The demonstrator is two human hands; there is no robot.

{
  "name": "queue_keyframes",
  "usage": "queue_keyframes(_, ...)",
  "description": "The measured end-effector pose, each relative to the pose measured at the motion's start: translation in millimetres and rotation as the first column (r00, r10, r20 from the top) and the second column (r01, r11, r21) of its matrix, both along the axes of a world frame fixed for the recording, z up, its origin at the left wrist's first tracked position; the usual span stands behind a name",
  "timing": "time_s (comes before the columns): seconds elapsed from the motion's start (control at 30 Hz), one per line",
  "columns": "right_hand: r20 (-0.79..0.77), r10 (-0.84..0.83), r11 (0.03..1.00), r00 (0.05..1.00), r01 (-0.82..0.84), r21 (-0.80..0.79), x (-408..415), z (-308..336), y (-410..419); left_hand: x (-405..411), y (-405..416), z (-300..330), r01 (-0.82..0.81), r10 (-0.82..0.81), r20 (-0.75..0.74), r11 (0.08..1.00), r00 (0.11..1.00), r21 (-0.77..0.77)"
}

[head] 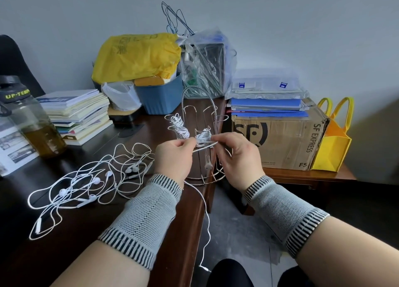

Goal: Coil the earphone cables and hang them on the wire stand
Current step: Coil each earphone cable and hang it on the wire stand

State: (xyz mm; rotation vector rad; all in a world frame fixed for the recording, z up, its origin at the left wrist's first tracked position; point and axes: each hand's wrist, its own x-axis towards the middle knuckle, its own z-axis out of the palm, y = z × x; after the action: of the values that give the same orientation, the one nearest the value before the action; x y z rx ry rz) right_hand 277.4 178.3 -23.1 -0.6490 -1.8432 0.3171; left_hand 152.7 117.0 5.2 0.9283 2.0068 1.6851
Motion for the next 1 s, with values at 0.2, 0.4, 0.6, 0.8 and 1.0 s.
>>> queue_keyframes(0.2, -0.288, 0.015, 0.822, 0.958, -0.176, -0.541, -1, 12, 6, -8, -29, 17, 0.222, -0.247, -0.273, 0.968, 0.930, -0.117)
queue_keyframes(0.4, -0.480, -0.003, 0.634, 0.877, -0.370, -0.680, -8, 18, 5, 1, -21, 36, 0.209, -0.190, -0.185, 0.974, 0.964, 0.088)
queue_keyframes(0.6, -0.431, -0.020, 0.636, 0.902, -0.321, -0.702, -13, 24, 9, 8, -3, 40, -0.046, -0.006, -0.453, 0.994, 0.891, -0.104)
queue_keyframes(0.8, -0.304, -0.066, 0.710, 0.950, -0.170, -0.684, -19, 30, 13, 6, 0, 28, -0.164, -0.038, -0.716, 0.963, 0.697, -0.211)
queue_keyframes(1.0, -0.273, -0.102, 0.712, 0.957, -0.121, -0.692, -21, 31, 15, 13, -9, 23, -0.169, -0.127, -0.823, 0.951, 0.553, -0.260)
